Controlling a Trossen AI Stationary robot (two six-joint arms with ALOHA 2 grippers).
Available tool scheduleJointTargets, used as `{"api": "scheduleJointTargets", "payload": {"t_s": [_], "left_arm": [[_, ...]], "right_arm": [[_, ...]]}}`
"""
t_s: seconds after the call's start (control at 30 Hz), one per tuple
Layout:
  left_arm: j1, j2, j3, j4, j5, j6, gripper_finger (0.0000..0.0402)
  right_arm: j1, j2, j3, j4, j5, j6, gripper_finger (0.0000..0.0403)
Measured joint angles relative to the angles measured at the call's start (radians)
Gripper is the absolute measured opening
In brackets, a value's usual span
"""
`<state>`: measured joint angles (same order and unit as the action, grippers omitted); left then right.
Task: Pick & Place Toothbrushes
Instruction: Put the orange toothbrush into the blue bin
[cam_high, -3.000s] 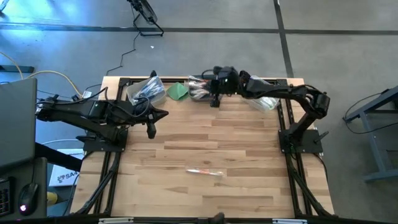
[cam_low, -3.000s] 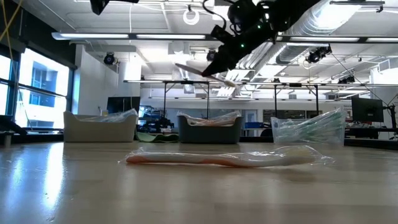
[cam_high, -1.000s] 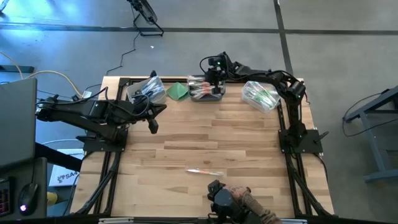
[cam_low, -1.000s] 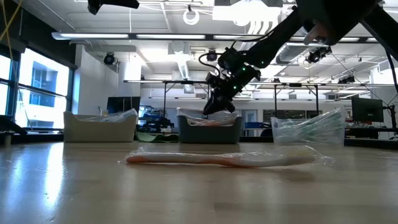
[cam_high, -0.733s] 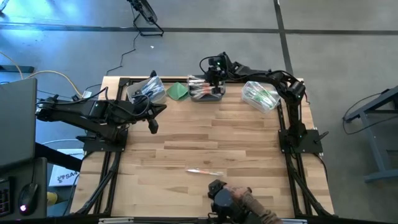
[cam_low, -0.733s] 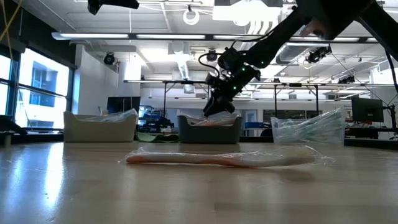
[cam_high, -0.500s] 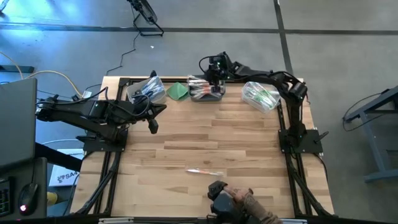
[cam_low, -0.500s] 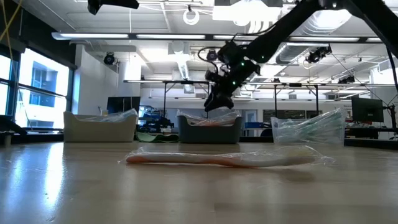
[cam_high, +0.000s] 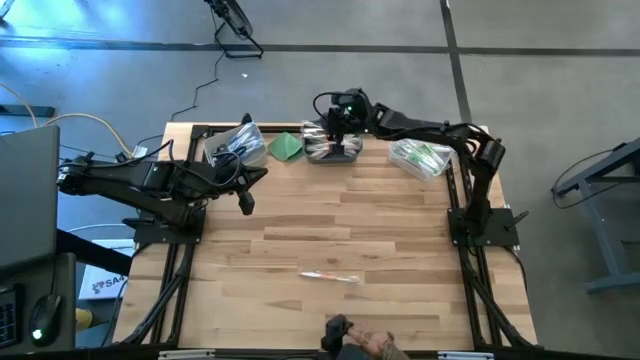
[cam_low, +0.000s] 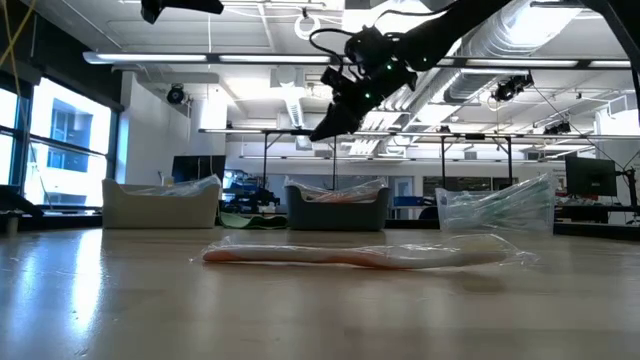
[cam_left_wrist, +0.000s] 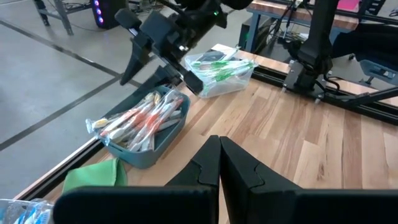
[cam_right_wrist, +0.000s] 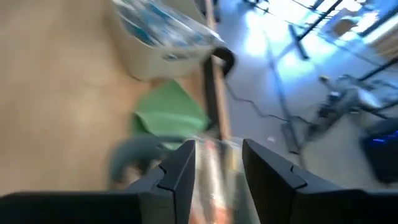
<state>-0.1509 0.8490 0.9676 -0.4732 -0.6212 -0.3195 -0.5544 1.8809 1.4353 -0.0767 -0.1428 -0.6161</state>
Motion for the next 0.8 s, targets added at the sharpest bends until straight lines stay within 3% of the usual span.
{"api": "scheduleJointTargets", "payload": {"t_s": [0.27,0.5,0.8], "left_arm": [[0.0,0.0,0.0,0.0,0.014,0.0,0.0],[0.0,0.0,0.0,0.0,0.036,0.0,0.0],[0.0,0.0,0.0,0.0,0.037,0.001,0.0]], "right_arm": [[0.075,0.0,0.0,-0.014,-0.129,0.201,0.0105],[0.138,0.002,0.0,-0.01,-0.152,0.376,0.0082],[0.226,0.006,0.0,-0.04,-0.163,0.386,0.0063]]}}
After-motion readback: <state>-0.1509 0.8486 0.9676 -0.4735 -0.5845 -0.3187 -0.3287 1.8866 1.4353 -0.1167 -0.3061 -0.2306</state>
